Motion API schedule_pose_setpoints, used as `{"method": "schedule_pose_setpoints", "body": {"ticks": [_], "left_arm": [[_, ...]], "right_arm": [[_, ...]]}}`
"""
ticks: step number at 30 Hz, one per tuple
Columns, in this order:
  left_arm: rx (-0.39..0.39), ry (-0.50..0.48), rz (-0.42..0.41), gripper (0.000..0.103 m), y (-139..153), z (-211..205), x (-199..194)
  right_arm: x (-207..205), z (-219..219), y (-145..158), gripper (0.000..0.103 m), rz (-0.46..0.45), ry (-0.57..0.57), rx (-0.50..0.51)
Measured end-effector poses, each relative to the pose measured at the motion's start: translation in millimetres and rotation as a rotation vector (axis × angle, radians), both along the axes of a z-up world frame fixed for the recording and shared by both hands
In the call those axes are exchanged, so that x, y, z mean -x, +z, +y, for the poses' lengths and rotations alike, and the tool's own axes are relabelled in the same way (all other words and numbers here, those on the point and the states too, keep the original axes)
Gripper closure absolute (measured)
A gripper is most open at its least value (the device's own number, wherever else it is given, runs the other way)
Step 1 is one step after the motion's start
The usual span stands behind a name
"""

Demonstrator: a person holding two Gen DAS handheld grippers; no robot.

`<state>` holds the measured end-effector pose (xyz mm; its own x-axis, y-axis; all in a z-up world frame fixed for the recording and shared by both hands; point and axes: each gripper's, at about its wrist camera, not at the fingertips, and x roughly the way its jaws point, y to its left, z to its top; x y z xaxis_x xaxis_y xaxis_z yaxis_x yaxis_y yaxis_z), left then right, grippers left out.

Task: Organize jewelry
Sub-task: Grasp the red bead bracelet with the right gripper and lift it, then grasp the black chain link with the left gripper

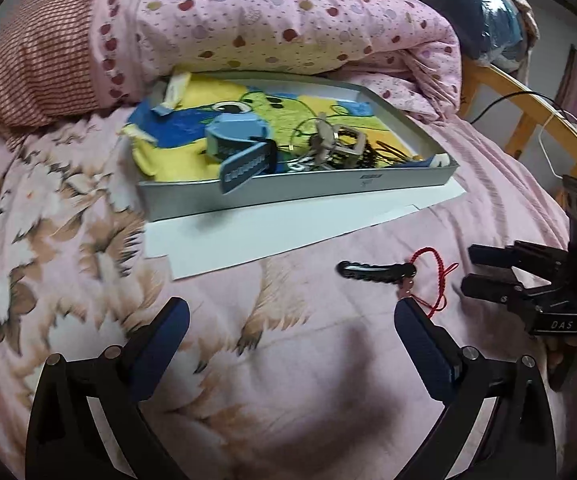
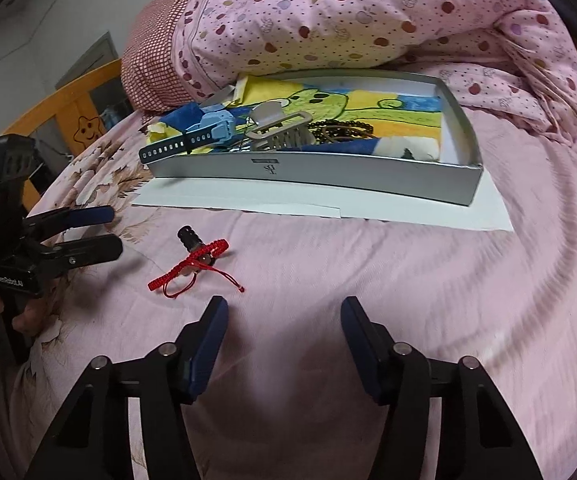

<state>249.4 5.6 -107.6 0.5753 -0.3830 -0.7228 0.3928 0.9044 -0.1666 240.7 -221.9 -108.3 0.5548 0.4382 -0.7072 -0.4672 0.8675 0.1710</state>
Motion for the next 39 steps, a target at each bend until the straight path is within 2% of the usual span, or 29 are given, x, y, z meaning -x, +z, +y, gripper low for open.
{"method": "schedule_pose_setpoints", "body": {"ticks": [3, 8, 14, 16, 19, 23, 31, 39], "left_arm": [[-0.008, -0.022, 0.006, 0.004, -2.3, -6.9, -4.4], [-0.026, -0.028, 0.014, 0.004, -6.2, -11.4, -8.3], [-0.033, -0.015, 0.023, 0.005, -8.3, -10.7, -10.8], [-0.032, -0.016, 0.020, 0.005, -7.1, -10.4, -10.4], [-0.033, -0.019, 0.010, 0.005, -5.1, -10.0, -10.2], [-0.029, -0.034, 0.002, 0.010, -3.1, -10.9, -7.7], [-0.042, -0.097, -0.027, 0.010, 0.4, -25.9, -8.7], [-0.042, -0.163, -0.002, 0.010, -4.5, -53.7, -19.3]], "right_arm": [[-2.3, 4.9, 1.0, 0.056, -0.009, 0.025, 0.009], [-3.6, 12.6, 1.1, 0.058, -0.023, 0.066, 0.028], [-4.6, 29.3, -0.2, 0.076, -0.042, 0.130, 0.080], [-5.3, 34.0, -0.4, 0.091, -0.050, 0.146, 0.093], [-6.8, 35.6, -0.9, 0.099, -0.057, 0.146, 0.096], [-11.1, 22.9, 2.0, 0.099, -0.060, 0.071, 0.070], [-23.1, -11.3, 7.5, 0.099, -0.060, -0.085, 0.058], [-27.3, -24.2, 7.9, 0.099, -0.053, -0.121, 0.040]]}}
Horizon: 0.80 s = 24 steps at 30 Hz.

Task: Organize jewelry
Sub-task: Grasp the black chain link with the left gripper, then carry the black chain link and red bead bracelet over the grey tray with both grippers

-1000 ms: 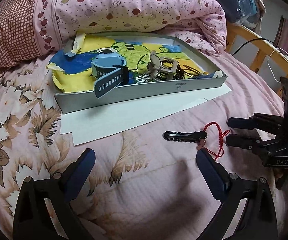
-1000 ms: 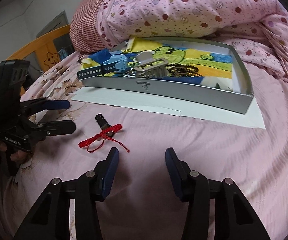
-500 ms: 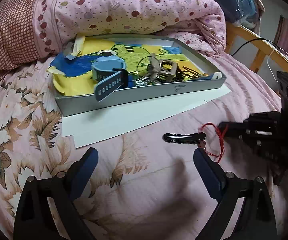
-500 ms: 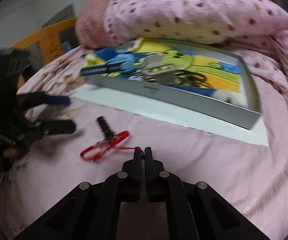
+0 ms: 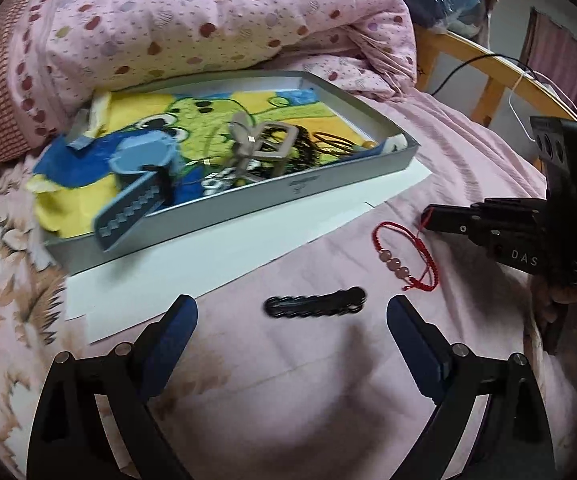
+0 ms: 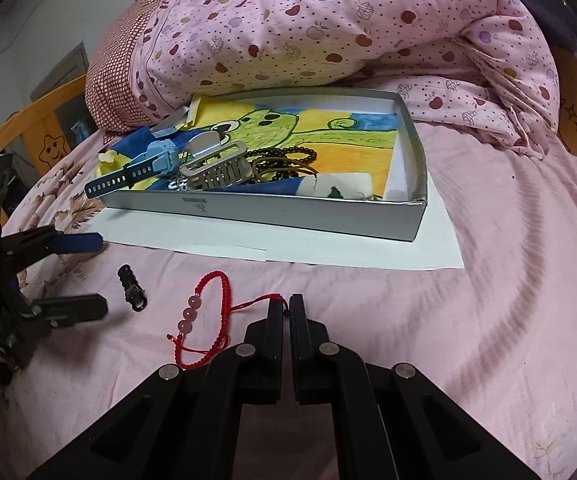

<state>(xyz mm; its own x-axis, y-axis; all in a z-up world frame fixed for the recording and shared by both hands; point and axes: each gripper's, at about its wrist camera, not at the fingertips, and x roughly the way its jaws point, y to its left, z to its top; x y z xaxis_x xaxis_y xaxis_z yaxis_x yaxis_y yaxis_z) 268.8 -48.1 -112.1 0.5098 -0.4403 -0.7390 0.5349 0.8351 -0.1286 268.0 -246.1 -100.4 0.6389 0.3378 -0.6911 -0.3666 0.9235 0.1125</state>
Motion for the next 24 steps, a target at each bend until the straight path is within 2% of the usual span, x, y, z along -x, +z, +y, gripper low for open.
{"method": "schedule_pose_setpoints", "body": {"ticks": [2, 3, 5, 8, 10, 12, 19, 24], "left_arm": [[-0.012, -0.006, 0.008, 0.015, -3.0, -6.9, -2.5], [-0.017, -0.009, 0.017, 0.026, -5.0, -9.9, -4.0], [-0.034, -0.005, 0.039, 0.035, -9.2, -14.0, -7.1], [-0.039, 0.003, 0.036, 0.036, -10.0, -15.6, -8.9], [-0.052, 0.010, 0.035, 0.041, -11.5, -16.2, -9.1], [-0.068, 0.023, 0.029, 0.050, -12.0, -16.8, -8.6], [-0.093, 0.043, 0.008, 0.051, -10.4, -19.1, -1.5], [-0.079, 0.076, -0.006, 0.051, -0.4, -14.0, 5.0]], "right_arm": [[-0.5, -0.4, -0.6, 0.099, 0.002, 0.003, -0.006], [-1.1, -0.2, -0.8, 0.099, 0.003, 0.003, -0.008], [-1.6, -0.8, -0.9, 0.099, 0.004, 0.004, -0.014], [-2.2, -1.3, -0.6, 0.099, 0.004, 0.008, -0.020], [-2.0, -1.1, -0.6, 0.099, 0.002, 0.010, -0.020], [-1.1, -0.3, 0.0, 0.099, -0.003, 0.013, -0.019], [4.3, 3.2, 9.0, 0.099, -0.045, 0.026, -0.012], [7.8, 5.4, 28.4, 0.099, -0.100, 0.030, -0.033]]}}
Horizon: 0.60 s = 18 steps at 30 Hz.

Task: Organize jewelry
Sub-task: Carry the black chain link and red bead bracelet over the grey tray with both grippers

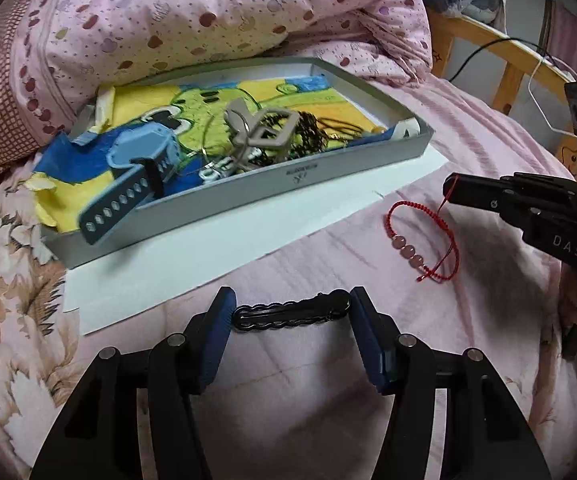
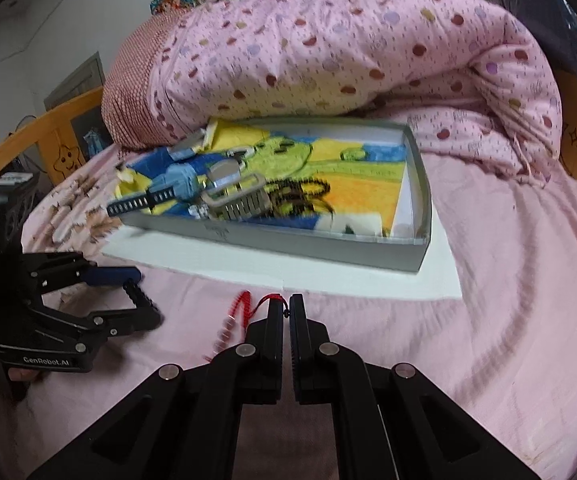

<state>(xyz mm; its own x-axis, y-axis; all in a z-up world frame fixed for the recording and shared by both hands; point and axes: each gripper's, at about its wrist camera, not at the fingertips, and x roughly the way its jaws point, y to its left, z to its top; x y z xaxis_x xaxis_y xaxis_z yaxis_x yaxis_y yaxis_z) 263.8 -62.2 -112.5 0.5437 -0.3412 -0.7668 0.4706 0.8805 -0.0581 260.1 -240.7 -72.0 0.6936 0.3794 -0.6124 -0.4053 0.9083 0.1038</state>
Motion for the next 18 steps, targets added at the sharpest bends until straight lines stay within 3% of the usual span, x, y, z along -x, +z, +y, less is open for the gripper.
{"method": "schedule_pose_setpoints", "body": {"ticks": [10, 18], "left_arm": [[0.072, 0.057, -0.106, 0.051, 58.8, -2.5, -13.7], [0.061, 0.167, -0.137, 0.051, 79.1, 0.2, -62.2]], "right_arm": [[-20.7, -7.3, 62.7, 0.099, -0.102, -0.007, -0.092], [-65.9, 11.9, 73.2, 0.099, -0.110, -0.005, -0.046]]}}
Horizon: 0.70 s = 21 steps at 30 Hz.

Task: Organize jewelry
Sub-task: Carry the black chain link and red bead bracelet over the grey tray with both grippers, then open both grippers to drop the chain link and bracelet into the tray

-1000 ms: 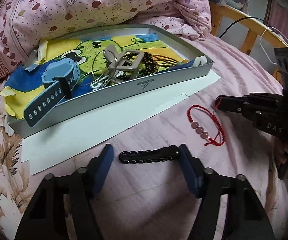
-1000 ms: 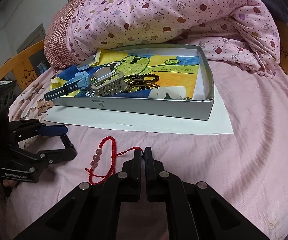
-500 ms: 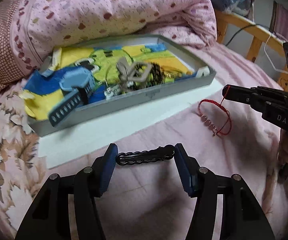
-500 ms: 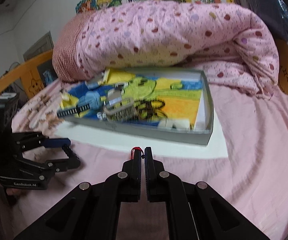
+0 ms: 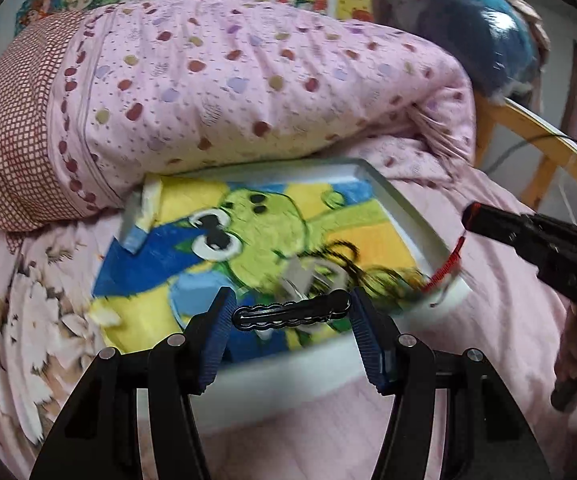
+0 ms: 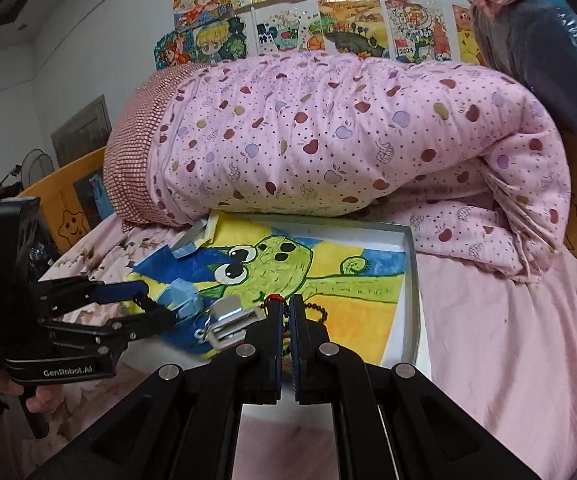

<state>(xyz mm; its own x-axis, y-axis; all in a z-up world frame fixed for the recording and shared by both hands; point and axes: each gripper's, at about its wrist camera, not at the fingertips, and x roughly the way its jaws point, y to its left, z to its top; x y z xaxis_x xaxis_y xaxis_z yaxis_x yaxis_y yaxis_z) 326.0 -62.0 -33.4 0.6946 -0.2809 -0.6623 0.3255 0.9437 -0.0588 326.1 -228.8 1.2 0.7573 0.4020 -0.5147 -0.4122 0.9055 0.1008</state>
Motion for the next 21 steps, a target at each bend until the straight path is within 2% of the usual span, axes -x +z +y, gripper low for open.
{"method": "schedule_pose_setpoints", "body": {"ticks": [7, 13, 21], "left_arm": [[-0.017, 0.080, 0.075, 0.051, -16.5, 11.0, -41.3], [-0.030, 0.100, 0.121, 0.051, -28.6, 12.4, -49.9], [-0.005, 0.109, 0.162, 0.051, -31.3, 10.9, -55.4]], "right_arm": [[-21.5, 4.5, -18.9, 0.099, 0.056, -0.036, -0.006], [-27.4, 2.1, -36.9, 0.099, 0.113, -0.057, -0.010], [-29.5, -1.3, -39.5, 0.099, 0.144, -0.082, -0.017]]}}
